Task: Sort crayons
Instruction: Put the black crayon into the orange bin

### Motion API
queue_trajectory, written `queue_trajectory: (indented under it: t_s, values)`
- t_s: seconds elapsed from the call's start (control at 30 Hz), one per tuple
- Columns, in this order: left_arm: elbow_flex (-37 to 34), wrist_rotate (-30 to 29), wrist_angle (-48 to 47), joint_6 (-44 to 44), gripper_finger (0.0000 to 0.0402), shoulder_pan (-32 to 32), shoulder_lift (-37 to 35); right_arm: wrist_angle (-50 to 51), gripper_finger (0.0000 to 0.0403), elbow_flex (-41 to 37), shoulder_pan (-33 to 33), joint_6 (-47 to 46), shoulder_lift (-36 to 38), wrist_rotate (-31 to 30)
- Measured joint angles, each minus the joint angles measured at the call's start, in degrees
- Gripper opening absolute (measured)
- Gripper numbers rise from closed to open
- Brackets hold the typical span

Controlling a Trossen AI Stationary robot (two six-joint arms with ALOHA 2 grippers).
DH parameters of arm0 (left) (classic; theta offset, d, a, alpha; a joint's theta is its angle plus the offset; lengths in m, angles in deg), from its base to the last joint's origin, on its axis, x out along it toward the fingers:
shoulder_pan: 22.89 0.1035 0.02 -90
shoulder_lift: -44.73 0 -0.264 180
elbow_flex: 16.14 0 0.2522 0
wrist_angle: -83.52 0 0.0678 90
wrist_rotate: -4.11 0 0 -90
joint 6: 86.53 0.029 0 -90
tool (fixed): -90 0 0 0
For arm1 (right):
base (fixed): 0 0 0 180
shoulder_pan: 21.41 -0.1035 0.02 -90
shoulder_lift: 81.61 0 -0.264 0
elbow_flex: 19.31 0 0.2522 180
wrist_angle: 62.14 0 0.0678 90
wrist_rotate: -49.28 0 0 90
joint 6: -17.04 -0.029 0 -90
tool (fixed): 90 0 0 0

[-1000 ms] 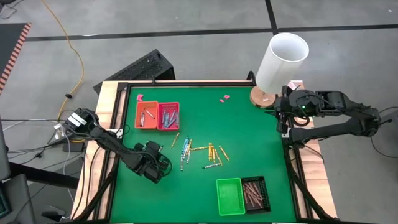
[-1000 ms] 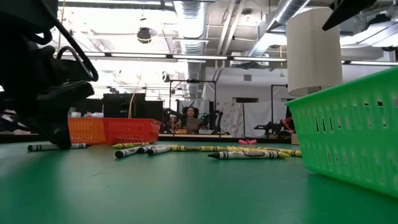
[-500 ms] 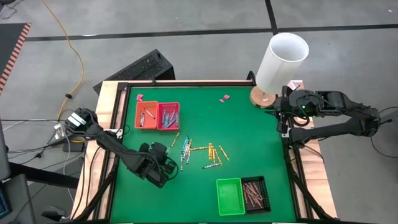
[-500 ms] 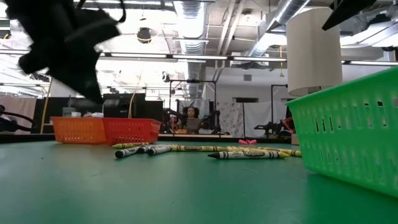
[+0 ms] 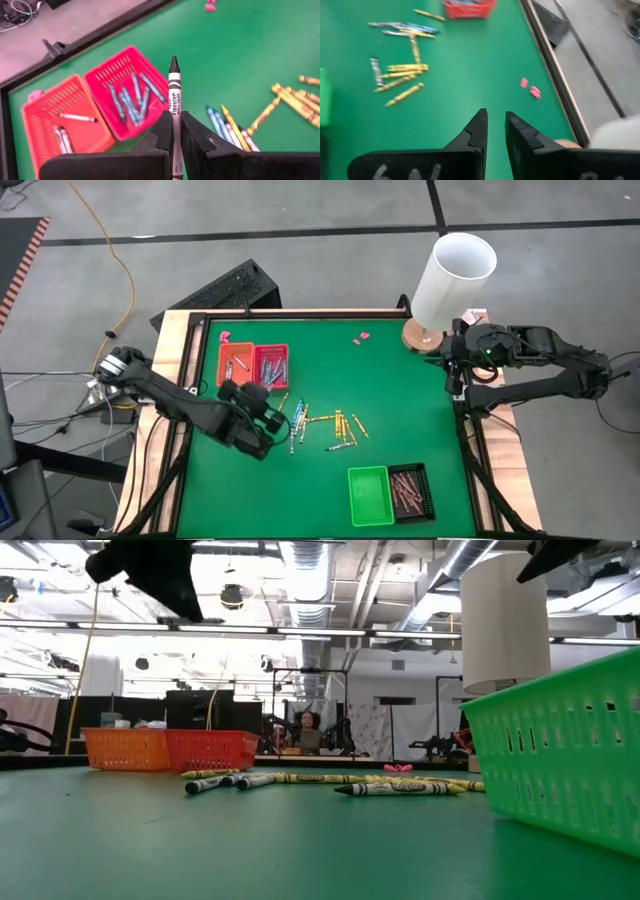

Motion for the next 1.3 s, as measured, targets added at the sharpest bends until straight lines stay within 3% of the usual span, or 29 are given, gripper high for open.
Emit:
queue_trajectory:
  t_s: [0.23,0.43,0.67,0.9,1.1,1.3]
  values:
    - [-5.1,-3.7,-0.5,1.7,0.0003,2.4,-12.8,-6.6,0.0068,0.0,-0.7,6.4,6.0,11.8]
    - [-11.6,-6.8,4.9,3.3,0.0003,2.3,-23.0,-6.3,0.0068,-0.1,-0.7,2.0,17.4,11.8]
    - [-22.2,-6.6,19.6,10.4,0.0003,2.8,-31.7,-6.4,0.0068,-0.2,-0.6,-8.0,29.3,11.5]
    - [-30.2,-3.7,31.2,14.7,0.0003,5.4,-34.8,-6.7,0.0068,-6.7,-0.6,-11.8,36.0,11.6]
    - [-33.8,-4.1,29.3,8.8,0.0003,9.8,-34.9,-11.4,0.0068,-16.2,-0.6,-11.8,39.7,11.5]
    - [-36.3,-4.0,29.0,5.6,0.0003,15.9,-34.6,-12.8,0.0068,-19.7,-0.6,-10.2,40.2,10.4]
